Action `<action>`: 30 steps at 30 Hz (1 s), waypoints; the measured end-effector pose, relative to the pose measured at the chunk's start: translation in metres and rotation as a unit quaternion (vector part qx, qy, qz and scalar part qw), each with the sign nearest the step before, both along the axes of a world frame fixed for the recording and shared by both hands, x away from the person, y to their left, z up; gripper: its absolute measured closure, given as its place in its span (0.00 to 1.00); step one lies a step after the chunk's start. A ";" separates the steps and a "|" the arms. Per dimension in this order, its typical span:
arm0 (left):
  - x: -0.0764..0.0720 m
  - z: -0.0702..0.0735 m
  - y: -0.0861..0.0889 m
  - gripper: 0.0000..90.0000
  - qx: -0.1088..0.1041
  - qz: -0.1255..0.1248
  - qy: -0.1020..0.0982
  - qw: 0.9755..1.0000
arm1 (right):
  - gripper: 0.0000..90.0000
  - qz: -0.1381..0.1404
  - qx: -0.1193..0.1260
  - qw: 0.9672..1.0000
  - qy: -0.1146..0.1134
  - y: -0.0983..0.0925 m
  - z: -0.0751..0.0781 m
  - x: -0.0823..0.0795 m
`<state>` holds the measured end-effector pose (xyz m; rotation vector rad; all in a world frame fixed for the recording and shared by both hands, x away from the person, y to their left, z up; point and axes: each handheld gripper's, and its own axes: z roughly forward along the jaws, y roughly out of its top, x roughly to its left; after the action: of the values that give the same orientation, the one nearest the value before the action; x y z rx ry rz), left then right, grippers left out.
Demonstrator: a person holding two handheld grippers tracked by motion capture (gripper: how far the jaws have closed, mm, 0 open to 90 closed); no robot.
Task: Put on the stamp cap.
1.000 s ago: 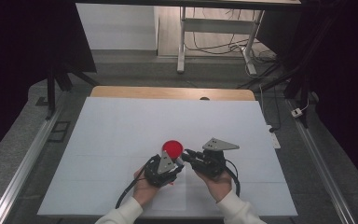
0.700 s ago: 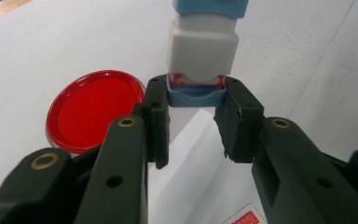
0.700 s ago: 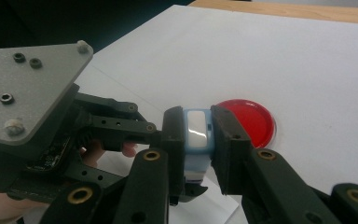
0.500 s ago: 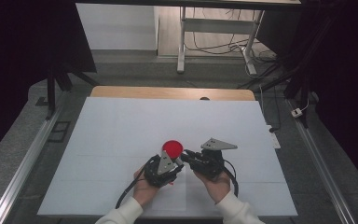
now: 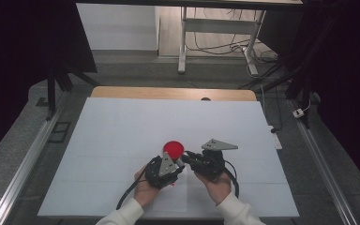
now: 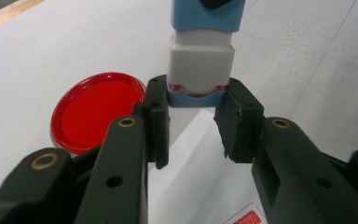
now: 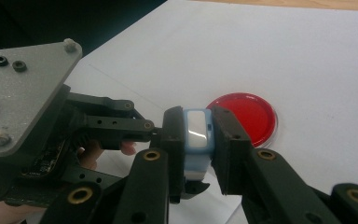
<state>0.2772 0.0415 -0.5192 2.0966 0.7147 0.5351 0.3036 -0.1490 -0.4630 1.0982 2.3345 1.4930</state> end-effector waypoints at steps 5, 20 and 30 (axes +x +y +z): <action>0.000 0.000 0.000 0.72 0.001 0.000 -0.001 1.000 | 0.84 0.001 0.004 1.000 0.003 -0.001 -0.001 0.001; -0.001 0.001 0.000 0.73 -0.001 0.002 -0.010 1.000 | 0.84 -0.001 0.022 1.000 0.017 -0.004 -0.002 0.003; -0.003 0.000 -0.001 0.73 0.001 0.000 -0.020 1.000 | 0.84 0.001 0.018 1.000 0.021 -0.004 -0.002 0.003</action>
<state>0.2743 0.0403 -0.5190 2.0811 0.6912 0.5763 0.3062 -0.1526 -0.4652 1.1478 2.3452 1.5342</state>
